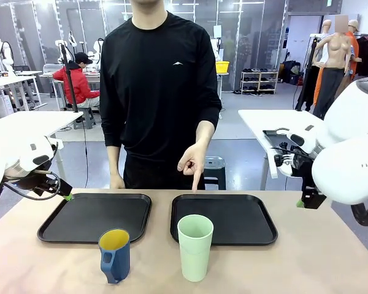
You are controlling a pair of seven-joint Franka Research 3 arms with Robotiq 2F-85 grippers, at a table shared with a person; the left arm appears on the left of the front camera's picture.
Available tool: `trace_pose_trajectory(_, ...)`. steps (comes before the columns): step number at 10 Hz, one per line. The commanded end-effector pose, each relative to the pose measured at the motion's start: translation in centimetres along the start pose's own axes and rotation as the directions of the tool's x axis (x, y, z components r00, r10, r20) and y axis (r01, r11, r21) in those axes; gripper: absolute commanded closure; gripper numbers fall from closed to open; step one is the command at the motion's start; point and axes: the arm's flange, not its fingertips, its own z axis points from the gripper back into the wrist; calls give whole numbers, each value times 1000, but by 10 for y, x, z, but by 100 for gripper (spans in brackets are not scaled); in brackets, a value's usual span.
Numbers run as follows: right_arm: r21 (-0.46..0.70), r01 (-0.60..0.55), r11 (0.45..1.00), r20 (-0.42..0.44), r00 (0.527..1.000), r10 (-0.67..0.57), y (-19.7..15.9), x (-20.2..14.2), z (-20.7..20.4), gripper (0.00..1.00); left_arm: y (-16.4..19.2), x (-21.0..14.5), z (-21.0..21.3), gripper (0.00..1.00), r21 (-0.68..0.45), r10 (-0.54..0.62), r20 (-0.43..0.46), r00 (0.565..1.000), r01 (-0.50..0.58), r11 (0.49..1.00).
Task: Sort and store the cups by type.
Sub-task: Pick up the Reusable plastic cup.
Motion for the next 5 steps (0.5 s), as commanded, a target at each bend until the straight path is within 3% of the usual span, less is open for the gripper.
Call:
trace_pose_trajectory(1,77,-34,996,106,994,26,62,-26,-1,0,1,0,1,0,0,0,1,1000,0,1000)
trace_pose_trajectory(3,84,21,996,57,998,-26,59,-21,-3,0,1,0,1,0,0,0,1,1000,0,1000)
trace_pose_trajectory(4,53,-20,998,77,997,16,3,-2,-2,0,1,0,1,0,0,0,1,1000,0,1000)
trace_pose_trajectory(5,53,-20,998,77,997,16,3,-2,-2,0,1,0,1,0,0,0,1,1000,0,1000)
